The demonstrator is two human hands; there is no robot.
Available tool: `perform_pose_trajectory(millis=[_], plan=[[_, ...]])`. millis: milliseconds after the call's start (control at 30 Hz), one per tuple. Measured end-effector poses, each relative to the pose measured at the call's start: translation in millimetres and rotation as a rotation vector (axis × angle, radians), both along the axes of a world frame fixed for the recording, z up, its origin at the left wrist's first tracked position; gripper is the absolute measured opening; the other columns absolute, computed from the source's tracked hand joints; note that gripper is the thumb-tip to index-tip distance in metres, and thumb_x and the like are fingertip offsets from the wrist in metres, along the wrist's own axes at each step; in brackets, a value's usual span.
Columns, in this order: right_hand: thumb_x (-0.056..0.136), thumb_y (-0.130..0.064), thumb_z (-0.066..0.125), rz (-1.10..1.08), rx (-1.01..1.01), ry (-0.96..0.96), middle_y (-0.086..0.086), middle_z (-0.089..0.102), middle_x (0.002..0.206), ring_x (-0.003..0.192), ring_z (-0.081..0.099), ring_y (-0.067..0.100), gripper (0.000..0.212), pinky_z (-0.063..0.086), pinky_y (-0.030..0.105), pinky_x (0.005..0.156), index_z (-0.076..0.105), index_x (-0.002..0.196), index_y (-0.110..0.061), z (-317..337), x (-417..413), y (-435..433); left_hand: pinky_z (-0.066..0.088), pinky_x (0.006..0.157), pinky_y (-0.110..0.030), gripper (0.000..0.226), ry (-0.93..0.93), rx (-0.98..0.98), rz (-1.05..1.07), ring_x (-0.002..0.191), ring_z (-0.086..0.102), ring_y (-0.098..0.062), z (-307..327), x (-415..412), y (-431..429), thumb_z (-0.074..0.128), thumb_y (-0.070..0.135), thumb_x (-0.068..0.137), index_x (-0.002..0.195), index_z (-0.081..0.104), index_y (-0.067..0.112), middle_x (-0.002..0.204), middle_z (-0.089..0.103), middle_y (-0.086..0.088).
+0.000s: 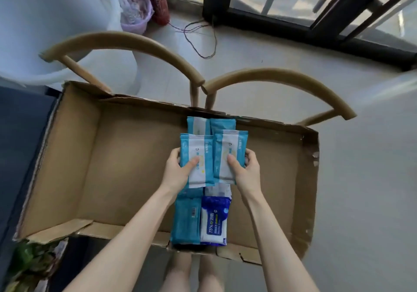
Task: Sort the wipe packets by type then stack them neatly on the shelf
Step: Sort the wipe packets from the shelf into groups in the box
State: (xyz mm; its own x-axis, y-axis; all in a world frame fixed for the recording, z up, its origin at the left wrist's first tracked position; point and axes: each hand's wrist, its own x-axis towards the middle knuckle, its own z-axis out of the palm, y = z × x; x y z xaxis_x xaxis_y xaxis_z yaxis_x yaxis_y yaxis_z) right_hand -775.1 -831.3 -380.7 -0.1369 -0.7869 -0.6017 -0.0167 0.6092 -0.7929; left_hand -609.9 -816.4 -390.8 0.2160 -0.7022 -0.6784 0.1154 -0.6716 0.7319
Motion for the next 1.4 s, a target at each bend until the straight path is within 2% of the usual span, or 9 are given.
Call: perform_pose_trajectory(millis=[167,267,367,433,567,833,967,1167,1400], plan=[[0.089,-0.021,0.065,0.046,-0.016,0.123,-0.001,0.064,0.109,0.095,0.062,0.009,0.026,0.054,0.026,0.08,0.056,0.114,-0.018,-69,1,-42,0.053,0.07,-0.014,0.031,-0.101,-0.052,-0.061,0.088,0.062,0.001,-62,2,-44,0.065,0.018,0.089,0.116,0.049,0.021,0.102,0.062,0.012],[0.089,-0.024,0.065,0.077,-0.024,0.156,0.002,0.06,0.115,0.103,0.059,0.013,0.027,0.052,0.032,0.088,0.059,0.115,-0.02,-97,3,-56,0.047,0.093,-0.028,0.033,-0.219,-0.083,-0.137,0.107,0.052,-0.008,-94,1,-56,0.064,0.031,0.089,0.118,0.053,0.024,0.116,0.054,0.005],[0.086,-0.044,0.056,0.167,-0.052,0.402,-0.005,0.044,0.116,0.11,0.04,0.011,0.034,0.033,0.029,0.097,0.058,0.115,-0.025,-112,8,-58,0.028,0.108,-0.031,0.045,-0.422,-0.091,-0.209,0.119,0.028,-0.004,-116,0,-54,0.057,0.039,0.091,0.131,0.047,0.022,0.129,0.034,0.006],[0.085,-0.053,0.046,0.235,-0.076,0.523,-0.005,0.039,0.129,0.117,0.033,0.011,0.052,0.024,0.032,0.103,0.05,0.128,-0.024,-119,11,-56,0.029,0.112,-0.039,0.063,-0.34,-0.118,-0.209,0.13,0.032,-0.005,-123,0,-50,0.051,0.052,0.091,0.145,0.028,0.028,0.142,0.035,0.008],[0.091,-0.059,0.042,0.262,-0.128,0.341,-0.011,0.047,0.137,0.127,0.045,0.014,0.053,0.037,0.048,0.106,0.034,0.138,-0.035,-129,11,-51,0.047,0.097,-0.03,0.067,-0.173,-0.088,-0.217,0.113,0.056,0.001,-126,1,-46,0.047,0.048,0.094,0.149,0.011,0.035,0.132,0.055,0.012],[0.092,-0.056,0.044,0.385,-0.077,0.483,-0.009,0.057,0.126,0.112,0.056,0.014,0.056,0.047,0.046,0.095,0.026,0.142,-0.038,-111,3,-54,0.047,0.085,-0.019,0.051,-0.267,-0.08,-0.291,0.102,0.059,0.002,-105,6,-52,0.049,0.039,0.096,0.142,0.029,0.032,0.119,0.06,0.014],[0.095,-0.044,0.046,0.495,-0.062,0.612,0.0,0.054,0.134,0.118,0.053,0.02,0.058,0.045,0.046,0.096,0.028,0.145,-0.021,-95,-2,-49,0.048,0.089,-0.03,0.034,-0.325,-0.042,-0.383,0.104,0.058,-0.005,-87,13,-49,0.051,0.038,0.095,0.128,0.04,0.037,0.116,0.059,0.015],[0.098,-0.034,0.046,0.636,-0.078,0.794,0.004,0.043,0.144,0.126,0.044,0.022,0.05,0.036,0.035,0.1,0.036,0.143,-0.013,-37,-7,-30,0.037,0.095,-0.026,0.043,-0.547,-0.024,-0.459,0.122,0.047,-0.016,-41,17,-19,0.051,0.033,0.096,0.134,0.047,0.015,0.134,0.052,-0.001],[0.097,-0.028,0.048,0.795,-0.313,0.79,0.002,0.052,0.133,0.116,0.05,0.018,0.036,0.041,0.028,0.091,0.05,0.13,-0.014,72,14,8,0.04,0.081,-0.021,0.025,-0.593,-0.192,-0.291,0.095,0.056,-0.008,72,33,51,0.054,0.023,0.094,0.117,0.061,0.014,0.104,0.064,0.004]])
